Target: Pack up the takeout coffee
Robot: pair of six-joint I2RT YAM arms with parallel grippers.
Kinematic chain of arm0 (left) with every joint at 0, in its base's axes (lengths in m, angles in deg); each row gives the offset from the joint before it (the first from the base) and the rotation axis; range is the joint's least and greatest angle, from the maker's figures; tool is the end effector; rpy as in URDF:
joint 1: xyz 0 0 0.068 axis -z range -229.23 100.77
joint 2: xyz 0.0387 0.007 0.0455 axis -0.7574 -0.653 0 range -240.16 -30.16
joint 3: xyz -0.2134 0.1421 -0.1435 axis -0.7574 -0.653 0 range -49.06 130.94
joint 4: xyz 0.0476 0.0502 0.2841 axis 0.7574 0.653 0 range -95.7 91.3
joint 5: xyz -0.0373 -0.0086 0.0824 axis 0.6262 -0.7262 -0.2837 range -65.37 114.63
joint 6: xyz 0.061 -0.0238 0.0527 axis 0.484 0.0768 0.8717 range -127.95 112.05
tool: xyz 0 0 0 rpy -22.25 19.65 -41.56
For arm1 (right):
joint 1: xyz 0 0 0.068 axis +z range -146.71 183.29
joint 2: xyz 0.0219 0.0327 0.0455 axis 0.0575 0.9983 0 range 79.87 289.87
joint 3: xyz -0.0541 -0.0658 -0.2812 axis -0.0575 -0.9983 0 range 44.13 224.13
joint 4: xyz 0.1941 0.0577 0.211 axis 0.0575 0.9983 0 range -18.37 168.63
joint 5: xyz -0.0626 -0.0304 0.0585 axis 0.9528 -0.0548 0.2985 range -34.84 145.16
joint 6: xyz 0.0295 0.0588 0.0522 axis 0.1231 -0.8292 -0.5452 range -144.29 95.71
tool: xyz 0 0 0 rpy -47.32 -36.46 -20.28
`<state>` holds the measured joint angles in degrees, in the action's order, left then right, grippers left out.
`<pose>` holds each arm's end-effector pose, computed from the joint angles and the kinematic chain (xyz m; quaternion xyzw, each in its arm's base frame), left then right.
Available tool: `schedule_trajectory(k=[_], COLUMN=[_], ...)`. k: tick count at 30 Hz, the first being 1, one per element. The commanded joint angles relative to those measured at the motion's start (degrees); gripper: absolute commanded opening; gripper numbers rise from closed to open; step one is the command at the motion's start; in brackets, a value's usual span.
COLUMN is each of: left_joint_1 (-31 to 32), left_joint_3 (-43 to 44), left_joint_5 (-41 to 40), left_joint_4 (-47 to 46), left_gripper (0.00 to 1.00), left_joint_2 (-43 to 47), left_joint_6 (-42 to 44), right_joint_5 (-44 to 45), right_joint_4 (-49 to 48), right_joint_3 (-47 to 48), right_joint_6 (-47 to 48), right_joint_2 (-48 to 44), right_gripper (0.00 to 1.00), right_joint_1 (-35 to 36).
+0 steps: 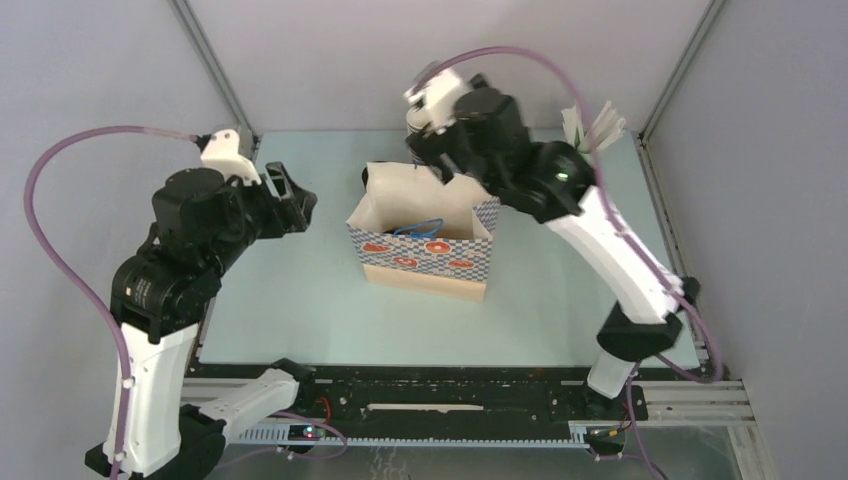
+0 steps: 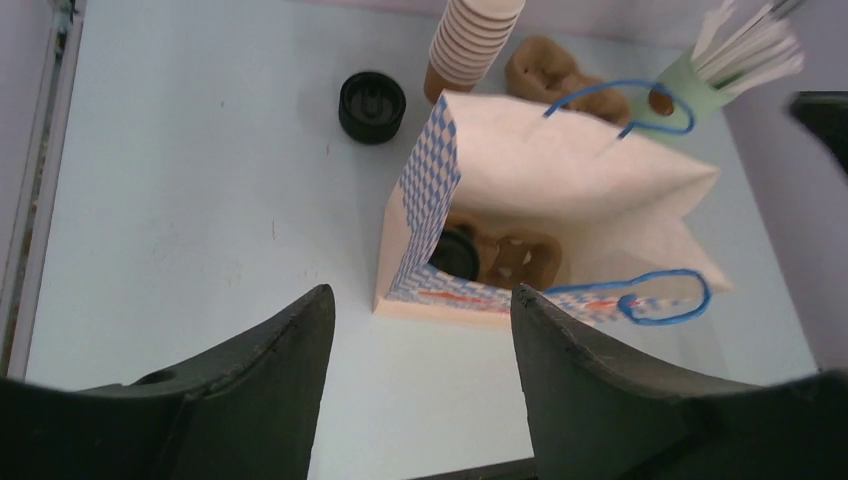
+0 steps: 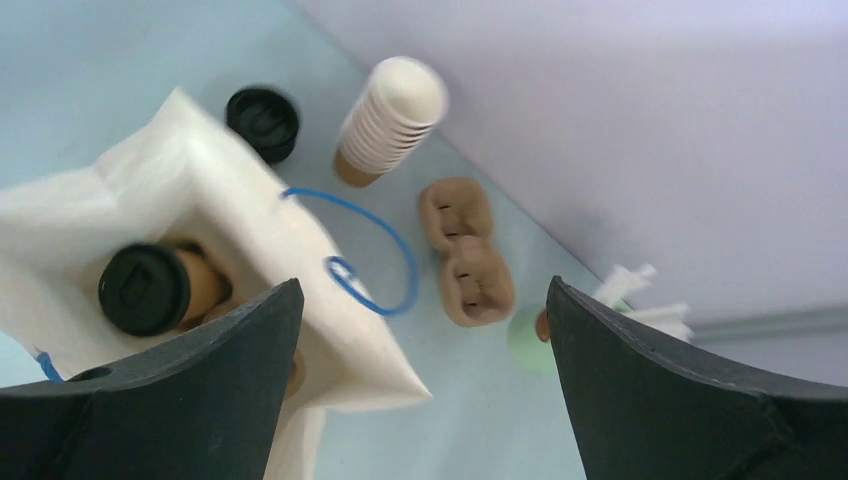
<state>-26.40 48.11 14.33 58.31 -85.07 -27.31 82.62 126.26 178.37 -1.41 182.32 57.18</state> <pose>0.1498 -0.0488 0.5241 -0.0253 0.8256 -0.1317 0.5480 0.2718 0.3148 0.5358 -0.3996 0.7160 -0.0469 0.5706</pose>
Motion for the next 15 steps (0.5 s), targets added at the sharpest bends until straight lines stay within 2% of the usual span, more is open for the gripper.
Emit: schedule_trajectory(k=[1, 6, 11, 15], left_joint_1=[-0.3, -0.3, -0.3, -0.3], left_joint_3=[8.4, 17.4, 20.0, 20.1], left_joint_5=[0.4, 1.0, 2.9, 2.6], left_joint_4=[-2.6, -3.6, -9.0, -12.1], left_gripper=[0.71, 0.73, 0.75, 0.75], left_joint_2=[-2.6, -6.0, -5.6, -4.7], left_joint_6=[-1.5, -3.4, -4.5, -4.7], right_joint_5=[13.2, 11.5, 7.6, 9.4], right_joint_4=[-2.7, -7.9, -17.2, -17.4], right_joint_3=[1.1, -6.5, -18.0, -19.3], right_joint_6=[-10.4, -20.3, -27.1, -32.9], right_joint_2=[-12.8, -27.5, -40.2, -44.9], right_gripper=[1.0, 1.0, 1.0, 1.0], right_joint_1=[1.2, 0.9, 0.9, 1.0])
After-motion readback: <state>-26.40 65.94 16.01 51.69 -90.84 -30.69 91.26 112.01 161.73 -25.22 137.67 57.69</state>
